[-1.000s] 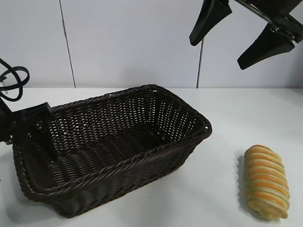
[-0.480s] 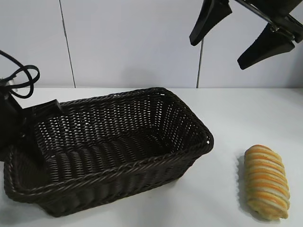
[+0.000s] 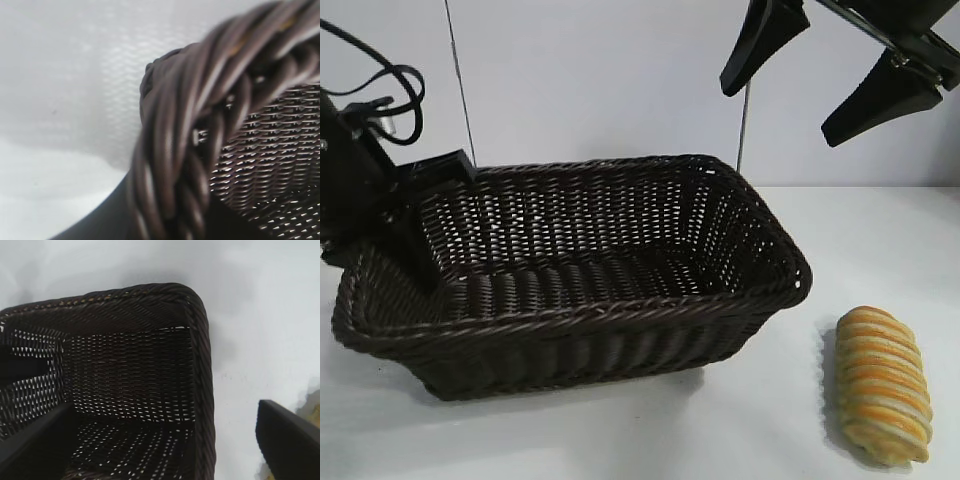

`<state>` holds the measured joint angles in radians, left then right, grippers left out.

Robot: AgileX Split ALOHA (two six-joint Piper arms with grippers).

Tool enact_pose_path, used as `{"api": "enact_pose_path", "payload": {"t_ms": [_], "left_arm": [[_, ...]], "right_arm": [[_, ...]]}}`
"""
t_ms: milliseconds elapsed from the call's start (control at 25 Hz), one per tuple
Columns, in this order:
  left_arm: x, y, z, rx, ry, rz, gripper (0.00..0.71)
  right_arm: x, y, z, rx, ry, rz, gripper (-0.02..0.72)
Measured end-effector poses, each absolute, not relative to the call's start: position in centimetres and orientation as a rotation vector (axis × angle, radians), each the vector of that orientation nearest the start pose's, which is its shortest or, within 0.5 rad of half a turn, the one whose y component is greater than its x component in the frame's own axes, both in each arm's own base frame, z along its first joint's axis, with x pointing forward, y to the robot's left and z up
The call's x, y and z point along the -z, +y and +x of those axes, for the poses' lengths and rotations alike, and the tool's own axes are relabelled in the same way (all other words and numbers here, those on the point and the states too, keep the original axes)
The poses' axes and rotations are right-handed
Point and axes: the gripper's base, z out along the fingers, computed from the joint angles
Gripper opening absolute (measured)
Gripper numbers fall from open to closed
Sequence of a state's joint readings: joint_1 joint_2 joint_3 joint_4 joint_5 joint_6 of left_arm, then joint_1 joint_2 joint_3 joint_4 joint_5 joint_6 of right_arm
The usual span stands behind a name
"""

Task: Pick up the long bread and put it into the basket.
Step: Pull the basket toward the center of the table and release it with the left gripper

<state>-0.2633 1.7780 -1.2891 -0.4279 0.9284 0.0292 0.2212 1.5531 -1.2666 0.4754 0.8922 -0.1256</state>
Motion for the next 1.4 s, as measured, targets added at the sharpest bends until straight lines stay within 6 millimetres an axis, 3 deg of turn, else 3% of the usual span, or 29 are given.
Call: {"api": "enact_pose_path", "payload": {"t_ms": [120,360,600,800,880,1000,1040,1200,1400], "left_arm": [[-23.0,-12.6,35.5,0.561,2.904,0.148,0.101],[-19.8,-13.3,38.5,0.531,2.962,0.174,0.101],[-15.9,-13.5,39.4,0.512,3.024,0.162,0.101],[-15.3,-13.6,39.6,0.51,3.03,0.155,0.121],[-15.3,-13.6,39.6,0.523,3.029,0.148,0.24],[-15.4,-13.7,39.6,0.54,3.031,0.137,0.537],[-15.4,-13.7,39.5,0.542,3.034,0.137,0.596],[-15.8,-13.7,39.3,0.536,3.04,0.151,0.677],[-19.1,-12.4,39.0,0.453,2.988,0.17,0.692]], "right_arm": [[-30.5,10.3,31.2,-0.62,2.62,-0.177,0.695],[-30.5,10.3,31.2,-0.62,2.62,-0.177,0.695],[-30.5,10.3,31.2,-0.62,2.62,-0.177,0.695],[-30.5,10.3,31.2,-0.62,2.62,-0.177,0.695],[-30.5,10.3,31.2,-0.62,2.62,-0.177,0.695],[-30.5,10.3,31.2,-0.62,2.62,-0.176,0.695],[-30.5,10.3,31.2,-0.62,2.62,-0.176,0.695],[-30.5,10.3,31.2,-0.62,2.62,-0.176,0.695],[-30.5,10.3,31.2,-0.62,2.62,-0.176,0.695]]}}
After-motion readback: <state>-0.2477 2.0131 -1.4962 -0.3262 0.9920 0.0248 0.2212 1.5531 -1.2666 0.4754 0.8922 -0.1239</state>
